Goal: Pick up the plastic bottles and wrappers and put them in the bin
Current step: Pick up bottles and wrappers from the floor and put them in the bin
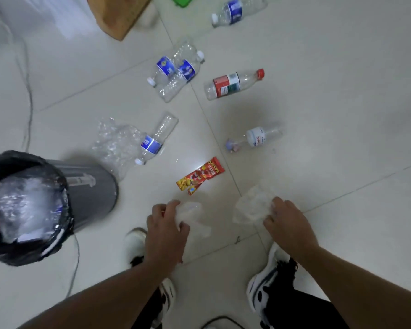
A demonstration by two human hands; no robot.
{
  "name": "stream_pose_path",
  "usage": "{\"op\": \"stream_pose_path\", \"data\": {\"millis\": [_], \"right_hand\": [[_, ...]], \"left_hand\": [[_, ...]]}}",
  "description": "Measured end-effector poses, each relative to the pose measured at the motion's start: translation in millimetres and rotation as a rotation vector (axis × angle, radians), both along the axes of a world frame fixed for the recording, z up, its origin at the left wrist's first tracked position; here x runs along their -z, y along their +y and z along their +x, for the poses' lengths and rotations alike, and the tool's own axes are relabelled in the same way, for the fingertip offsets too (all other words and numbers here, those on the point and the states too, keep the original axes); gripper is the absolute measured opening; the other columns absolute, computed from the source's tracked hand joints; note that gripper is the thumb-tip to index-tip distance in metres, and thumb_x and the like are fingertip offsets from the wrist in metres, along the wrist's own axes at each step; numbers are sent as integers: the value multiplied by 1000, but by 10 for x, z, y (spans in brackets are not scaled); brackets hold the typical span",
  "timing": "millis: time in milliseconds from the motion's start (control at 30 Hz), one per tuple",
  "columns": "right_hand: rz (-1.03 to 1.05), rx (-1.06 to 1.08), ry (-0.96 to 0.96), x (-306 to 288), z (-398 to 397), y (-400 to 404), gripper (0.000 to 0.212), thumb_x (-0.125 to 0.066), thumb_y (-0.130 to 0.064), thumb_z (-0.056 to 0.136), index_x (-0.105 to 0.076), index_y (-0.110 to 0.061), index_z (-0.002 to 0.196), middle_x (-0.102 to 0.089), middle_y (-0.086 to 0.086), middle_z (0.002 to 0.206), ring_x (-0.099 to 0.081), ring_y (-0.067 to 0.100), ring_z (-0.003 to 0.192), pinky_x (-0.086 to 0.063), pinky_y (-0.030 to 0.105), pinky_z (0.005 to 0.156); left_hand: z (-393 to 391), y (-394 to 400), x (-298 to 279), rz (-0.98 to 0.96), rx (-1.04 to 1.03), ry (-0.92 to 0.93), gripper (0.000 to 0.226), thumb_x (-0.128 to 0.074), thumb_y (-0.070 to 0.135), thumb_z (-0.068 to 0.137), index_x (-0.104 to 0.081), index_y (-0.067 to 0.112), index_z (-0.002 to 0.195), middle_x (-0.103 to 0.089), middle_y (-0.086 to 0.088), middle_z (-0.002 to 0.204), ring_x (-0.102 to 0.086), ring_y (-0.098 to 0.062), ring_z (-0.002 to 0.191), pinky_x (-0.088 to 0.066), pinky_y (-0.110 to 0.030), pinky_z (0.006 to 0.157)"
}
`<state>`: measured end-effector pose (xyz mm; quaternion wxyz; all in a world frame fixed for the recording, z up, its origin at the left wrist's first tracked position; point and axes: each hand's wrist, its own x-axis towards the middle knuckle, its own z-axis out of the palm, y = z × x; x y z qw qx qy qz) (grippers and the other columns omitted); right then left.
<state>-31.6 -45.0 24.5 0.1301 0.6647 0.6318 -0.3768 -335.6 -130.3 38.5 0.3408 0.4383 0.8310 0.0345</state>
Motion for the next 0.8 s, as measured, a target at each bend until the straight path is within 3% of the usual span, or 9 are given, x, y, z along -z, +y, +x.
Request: {"op": "stream_pose_path", "data": {"millis": [100, 233, 367, 567, 700, 800], "right_hand": [[-10, 12, 33, -659, 57, 225, 28, -69, -28, 88, -48, -26, 107, -54, -4, 90, -58, 24, 78, -45, 35, 66], [-15, 189, 113, -1416, 62, 596, 53, -71, -28, 86, -49, -28, 134, -62, 4, 107, -63, 28, 95, -54, 42, 84], [8, 216, 161, -1883, 6, 949, 54, -72, -30, 88, -52, -25, 138, -63, 5, 110, -64, 29, 100, -51, 40, 86], [26, 149, 113, -1913, -204, 1392, 59, -73, -34, 86, -53, -24, 140, -65, 6, 115, -66, 28, 102, -56, 41, 91], [19, 117, 73, -1632, -405, 1622, 61, -74, -37, 86, -53, -23, 140, -65, 6, 113, -66, 27, 100, -55, 38, 87], [27, 48, 8, -1251, -544, 1798, 64, -74, -37, 85, -52, -21, 142, -66, 8, 115, -65, 31, 105, -53, 39, 85]], "left_hand": [[-127, 327, -649, 38, 7, 32, 59, -72, 21, 87, -58, 32, 143, -48, -1, 128, -53, -30, 116, -56, -47, 92], [-221, 635, -1356, 76, -82, 5, 64, -71, 15, 87, -55, 28, 148, -46, 0, 127, -57, -26, 117, -55, -47, 97], [-260, 849, -1751, 117, -164, 40, 67, -72, 9, 86, -53, 18, 149, -49, -6, 129, -58, -30, 118, -49, -47, 105], [-470, 1284, -1643, 176, -134, 29, 64, -69, 5, 87, -51, 12, 148, -54, -12, 138, -67, -24, 113, -51, -43, 103], [-719, 1660, -1310, 74, -125, 47, 61, -67, 9, 88, -51, 12, 146, -53, -16, 138, -65, -39, 110, -51, -49, 91], [-965, 1930, -970, 35, -109, 11, 55, -61, 12, 92, -49, 18, 146, -50, -11, 138, -62, -36, 110, -45, -41, 84]]}}
